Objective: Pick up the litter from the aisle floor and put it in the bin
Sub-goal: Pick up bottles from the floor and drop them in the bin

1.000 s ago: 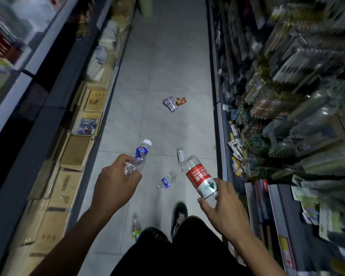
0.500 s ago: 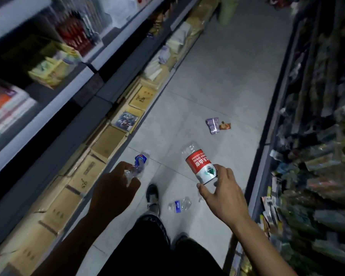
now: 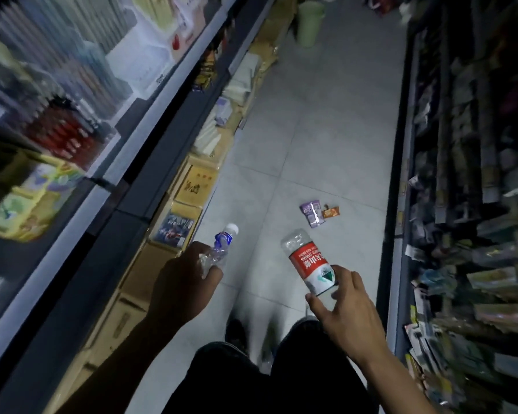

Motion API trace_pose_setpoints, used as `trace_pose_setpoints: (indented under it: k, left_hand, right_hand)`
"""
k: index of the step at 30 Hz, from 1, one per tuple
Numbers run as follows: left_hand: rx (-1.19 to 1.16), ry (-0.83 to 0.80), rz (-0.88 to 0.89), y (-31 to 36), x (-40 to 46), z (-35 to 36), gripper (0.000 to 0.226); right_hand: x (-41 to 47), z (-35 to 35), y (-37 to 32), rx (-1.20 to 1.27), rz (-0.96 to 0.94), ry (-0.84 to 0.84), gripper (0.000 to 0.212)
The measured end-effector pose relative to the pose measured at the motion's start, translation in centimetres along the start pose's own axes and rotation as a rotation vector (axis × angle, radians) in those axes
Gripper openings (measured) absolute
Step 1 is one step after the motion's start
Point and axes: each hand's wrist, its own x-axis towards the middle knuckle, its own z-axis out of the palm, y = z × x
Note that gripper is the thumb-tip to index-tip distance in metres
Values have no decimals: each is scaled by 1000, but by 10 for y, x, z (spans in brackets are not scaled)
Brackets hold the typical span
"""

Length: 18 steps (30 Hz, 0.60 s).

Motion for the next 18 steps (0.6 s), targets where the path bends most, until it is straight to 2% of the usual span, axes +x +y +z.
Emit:
trace_pose_setpoints:
  k: [3,7,10,15,18]
  left_hand:
    - [2,-27,87,24,55,11,25]
    - [-6,-146,84,64,129,33,24]
    - [-33,-165,123,100,182,52,25]
    - [-49,-157,184,162,265,82,25]
    - [-43,-150,214,188,303,99,26]
  right_hand:
    - [24,-15,7,22,75,47,67]
    - [64,-37,24,66,179,103,69]
    - [102,-52,41,98,232,129,67]
    - [180,-90,62,103,270,96,67]
    - [233,-114,66,92,197,105,67]
